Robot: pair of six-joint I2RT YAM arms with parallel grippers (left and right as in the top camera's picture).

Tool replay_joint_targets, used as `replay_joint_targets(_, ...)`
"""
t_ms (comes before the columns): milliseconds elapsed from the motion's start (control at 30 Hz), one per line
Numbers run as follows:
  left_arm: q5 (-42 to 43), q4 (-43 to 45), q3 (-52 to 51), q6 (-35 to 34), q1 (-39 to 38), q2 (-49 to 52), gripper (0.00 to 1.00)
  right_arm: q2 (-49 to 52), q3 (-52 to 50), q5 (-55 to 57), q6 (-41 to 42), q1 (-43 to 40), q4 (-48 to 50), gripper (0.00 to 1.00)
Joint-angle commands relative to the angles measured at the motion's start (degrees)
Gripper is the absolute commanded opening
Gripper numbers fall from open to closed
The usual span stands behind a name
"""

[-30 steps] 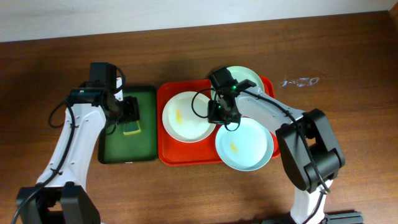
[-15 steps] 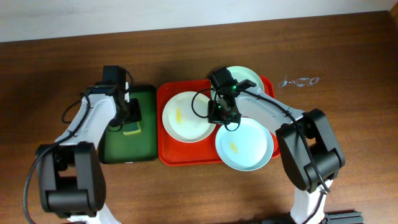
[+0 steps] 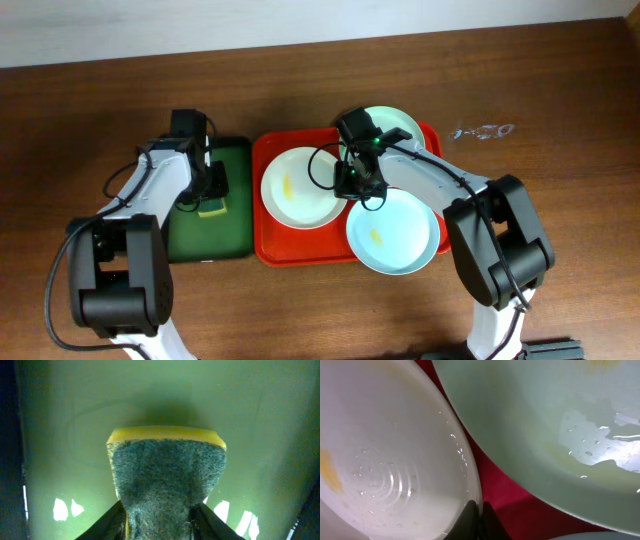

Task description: Clean dirty plates on tray and stack at the side

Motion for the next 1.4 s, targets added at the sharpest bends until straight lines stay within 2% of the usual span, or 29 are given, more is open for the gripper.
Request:
replay_joint_targets(0,1.3,-0.1,-0.1,1.4,0.0,0.7,0.41,-0.2,-0.5,-0.3,-0.3,0.3,-0.4,0.05)
replay_joint_targets(100,1.2,-0.3,-0.1,1.4,0.0,0.7,0.30,-0.2,-0.5,-0.3,-0.3,0.3,-0.4,0.05)
replay_joint_targets(200,1.1,-0.3,-0.1,1.4,0.0,0.7,0.00,-0.2,-0.5,-0.3,-0.3,0.3,-0.4,0.05)
replay_joint_targets(233,1.1,-0.4,-0.1,1.6,0.0,0.7,0.00,-0.2,-0.5,-0.3,-0.3,0.3,-0.4,0.10)
replay_joint_targets(267,1.1,-1.2,0.4,3.4,0.0,0.5,0.00,-0.2,-0.5,-0.3,-0.3,0.3,-0.4,0.21)
replay_joint_targets(333,1.1,-3.9,2.3,4.5,0.0,-0.3,0.00,-0.2,-0.5,-0.3,-0.3,0.3,-0.5,0.23)
replay_joint_targets(367,1.1,-5.2,3.3,4.5,0.0,-1.1,0.00,-0.2,-0.5,-0.3,-0.3,0.3,-0.5,0.21)
replay_joint_targets(433,1.1,-6.4,4.5,4.5,0.0,-5.3,0.00,-0.2,-0.5,-0.3,-0.3,0.4,-0.8,0.08)
replay_joint_targets(500,1.1,-6.6,4.5,4.5,-0.1,-9.0,0.00,-0.2,-0.5,-0.4,-0.3,0.6,-1.2,0.04)
replay_joint_targets(567,1.7,-7.3,4.5,4.4,-0.4,-12.7,0.00,-0.2,-0.5,-0.3,-0.3,1.3,-1.3,0.04)
replay_joint_targets(600,2.4,-7.9,4.5,4.4,-0.7,-13.5,0.00,-0.2,-0.5,-0.3,-0.3,1.6,-1.0,0.13)
replay_joint_targets(633,2.6,-8.8,4.5,4.5,-1.2,-14.1,0.00,-0.2,-0.5,-0.3,-0.3,1.6,-0.5,0.27)
replay_joint_targets(667,2.6,-9.2,4.5,4.5,-1.6,-14.2,0.00,-0.2,-0.5,-0.3,-0.3,1.6,-0.2,0.27)
replay_joint_targets(700,2.6,-9.4,4.5,5.0,-2.4,-14.1,0.00,-0.2,-0.5,-0.2,-0.3,1.6,0.0,0.27)
replay_joint_targets(733,2.5,-9.5,4.5,5.6,-3.0,-14.1,0.00,-0.2,-0.5,0.0,-0.3,1.6,0.0,0.13)
replay_joint_targets(767,1.9,-9.5,4.5,5.7,-4.1,-14.1,0.00,-0.2,-0.5,0.1,-0.3,1.5,0.0,0.04)
replay_joint_targets(867,1.9,-9.6,4.5,5.7,-4.4,-14.1,0.00,-0.2,-0.5,0.1,-0.3,1.9,-1.0,0.05)
replay_joint_targets(967,2.0,-10.0,4.5,5.7,-4.4,-14.1,0.00,-0.2,-0.5,-0.8,-0.3,2.3,-2.8,0.11)
replay_joint_targets(1067,2.0,-10.1,4.5,5.7,-4.4,-14.1,0.00,-0.2,-0.5,-0.8,-0.3,2.3,-1.7,0.32)
replay_joint_targets(1100,2.0,-10.2,4.5,5.7,-4.4,-14.1,0.00,-0.2,-0.5,-0.4,-0.3,2.3,-0.7,0.33)
replay_joint_targets(1133,2.0,-10.2,4.5,5.7,-4.4,-14.1,0.00,-0.2,-0.5,0.2,-0.3,2.3,0.0,0.33)
replay_joint_targets(1300,2.2,-10.1,4.5,5.7,-4.5,-14.1,0.00,-0.2,-0.5,1.2,-0.3,2.3,0.6,0.04)
replay_joint_targets(1367,2.1,-9.9,4.5,5.7,-4.5,-14.1,0.00,-0.2,-0.5,1.1,-0.3,2.3,0.6,0.04)
